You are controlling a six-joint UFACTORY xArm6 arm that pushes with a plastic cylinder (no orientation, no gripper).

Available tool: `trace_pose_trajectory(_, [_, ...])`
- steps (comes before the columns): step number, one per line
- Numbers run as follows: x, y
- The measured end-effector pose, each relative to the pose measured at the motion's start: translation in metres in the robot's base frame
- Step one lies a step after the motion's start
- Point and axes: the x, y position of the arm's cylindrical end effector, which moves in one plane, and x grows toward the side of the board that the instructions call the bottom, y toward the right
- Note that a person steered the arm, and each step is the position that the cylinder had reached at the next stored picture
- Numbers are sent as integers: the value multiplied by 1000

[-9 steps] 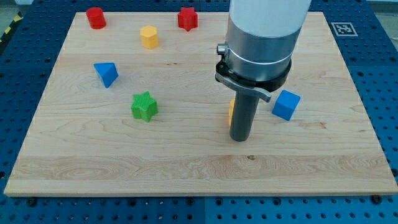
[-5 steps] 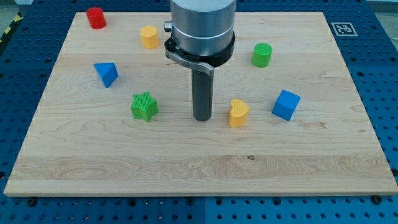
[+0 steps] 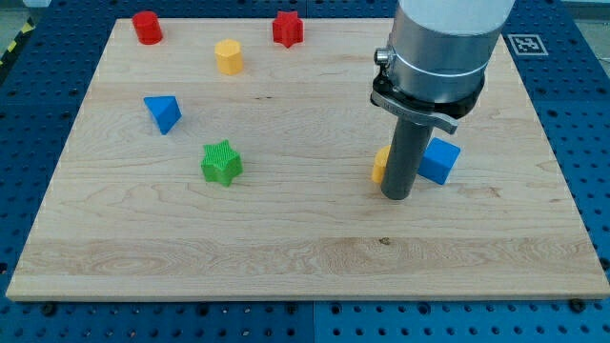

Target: Slide the yellow heart towards the green circle

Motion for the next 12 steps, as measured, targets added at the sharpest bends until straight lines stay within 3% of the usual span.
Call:
trace_pose_trajectory(2, [-16,-24])
trace_pose_trajectory(5, [-37,22])
trace_pose_trajectory(10, [-149,22])
trace_pose_trajectory(12, [-169,-4])
